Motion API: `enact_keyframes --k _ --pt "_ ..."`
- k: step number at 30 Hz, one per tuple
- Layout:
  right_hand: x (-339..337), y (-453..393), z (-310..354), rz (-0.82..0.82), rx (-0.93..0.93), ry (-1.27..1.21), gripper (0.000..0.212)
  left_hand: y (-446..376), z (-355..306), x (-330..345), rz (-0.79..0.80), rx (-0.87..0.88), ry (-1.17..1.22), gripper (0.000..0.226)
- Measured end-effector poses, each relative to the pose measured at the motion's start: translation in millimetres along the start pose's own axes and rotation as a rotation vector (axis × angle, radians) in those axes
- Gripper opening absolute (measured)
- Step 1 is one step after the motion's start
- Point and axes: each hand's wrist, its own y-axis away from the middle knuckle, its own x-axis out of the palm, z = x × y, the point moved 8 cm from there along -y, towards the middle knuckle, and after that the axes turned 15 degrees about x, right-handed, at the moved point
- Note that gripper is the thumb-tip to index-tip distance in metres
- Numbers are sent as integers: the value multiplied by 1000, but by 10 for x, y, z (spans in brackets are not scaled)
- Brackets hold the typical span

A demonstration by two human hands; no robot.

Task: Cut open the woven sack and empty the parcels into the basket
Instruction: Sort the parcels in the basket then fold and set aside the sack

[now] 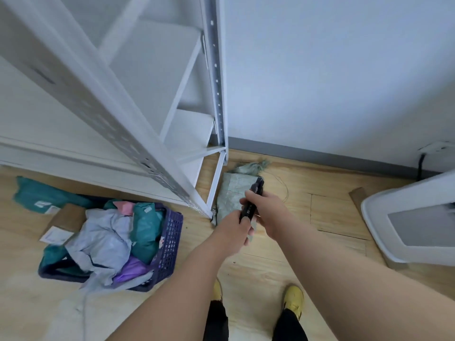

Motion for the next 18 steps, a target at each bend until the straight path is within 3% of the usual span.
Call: enact_keyframes --k 10,14,18 --pt "646 1224 548 43 -151 -3 9 800 -855 -963 10 141 -45 27" --pt "977 1486 453 94 -179 51 13 1191 -738 -1163 -8 121 155 30" --pt "1245 1746 274 127 -213 212 15 1632 -447 -1125 -25 69 587 32"
